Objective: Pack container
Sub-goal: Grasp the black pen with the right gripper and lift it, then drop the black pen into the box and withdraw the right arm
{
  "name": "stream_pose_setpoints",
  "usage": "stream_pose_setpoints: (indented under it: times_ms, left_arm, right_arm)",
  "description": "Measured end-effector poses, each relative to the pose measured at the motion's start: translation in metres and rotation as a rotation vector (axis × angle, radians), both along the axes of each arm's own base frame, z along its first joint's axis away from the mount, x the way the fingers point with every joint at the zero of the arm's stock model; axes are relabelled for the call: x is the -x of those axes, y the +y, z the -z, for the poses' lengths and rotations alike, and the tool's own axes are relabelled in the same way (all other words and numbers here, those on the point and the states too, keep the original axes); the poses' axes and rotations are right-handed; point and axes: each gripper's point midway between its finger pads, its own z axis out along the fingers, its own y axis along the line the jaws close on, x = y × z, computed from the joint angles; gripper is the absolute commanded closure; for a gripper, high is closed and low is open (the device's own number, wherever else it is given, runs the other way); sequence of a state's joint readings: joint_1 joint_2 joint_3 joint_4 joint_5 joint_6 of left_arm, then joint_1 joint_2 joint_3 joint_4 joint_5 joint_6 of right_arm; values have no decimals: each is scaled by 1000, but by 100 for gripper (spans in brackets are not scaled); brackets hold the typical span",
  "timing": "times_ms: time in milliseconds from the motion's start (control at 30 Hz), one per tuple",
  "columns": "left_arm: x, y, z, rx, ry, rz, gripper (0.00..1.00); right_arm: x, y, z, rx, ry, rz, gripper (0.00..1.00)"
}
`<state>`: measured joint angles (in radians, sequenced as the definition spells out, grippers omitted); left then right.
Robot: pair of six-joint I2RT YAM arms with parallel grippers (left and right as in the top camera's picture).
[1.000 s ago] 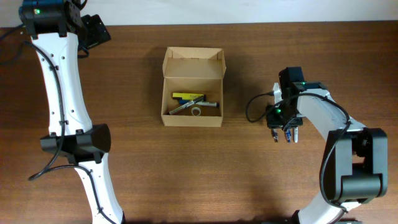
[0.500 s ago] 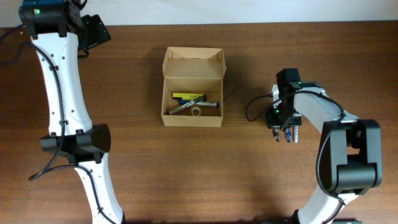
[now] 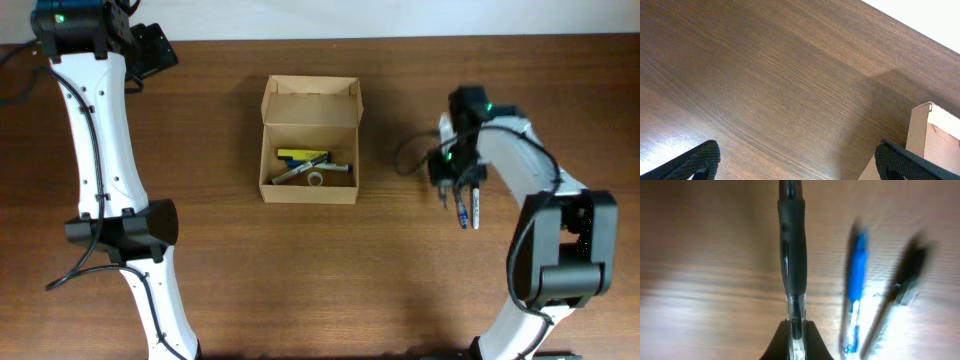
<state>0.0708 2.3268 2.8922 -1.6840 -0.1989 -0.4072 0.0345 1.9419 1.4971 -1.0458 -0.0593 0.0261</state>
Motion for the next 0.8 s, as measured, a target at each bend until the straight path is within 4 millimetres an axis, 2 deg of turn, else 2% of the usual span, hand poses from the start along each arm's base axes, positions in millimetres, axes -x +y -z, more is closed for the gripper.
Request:
stream_pose_setpoints:
  times_ms: [100,133,167,233,333,400,467,567,667,800]
  left_arm:
    - [0,0,0,0,0,0,0]
    - [0,0,0,0,0,0,0]
    - [0,0,0,0,0,0,0]
    - [0,0,0,0,0,0,0]
    - [0,0,0,0,0,0,0]
    - [0,0,0,0,0,0,0]
    - [0,0,0,0,0,0,0]
    - [0,0,0,0,0,0,0]
    - [0,0,0,0,0,0,0]
    - [0,0,0,0,0,0,0]
  right_arm:
    - [-30,5,-59,-12,-128,-14,96]
    - [-44,9,-93,-18,-209,-34,96]
    - [-49,13,-110,-19,-252,-51,96]
    - [-60,28,-161,-19,-366,-126,96]
    - [-59,74,-236,-14,-560,-360,96]
    - [-47,111,-266,-7,-650,-551,96]
    - [-30,148,-280,6,-704,-758,96]
    - [-7,195,-274,21,-717,-1039,96]
    - [4,222,-249,42,-672,-1236,96]
    - [0,239,-197,55,-561,-1394,96]
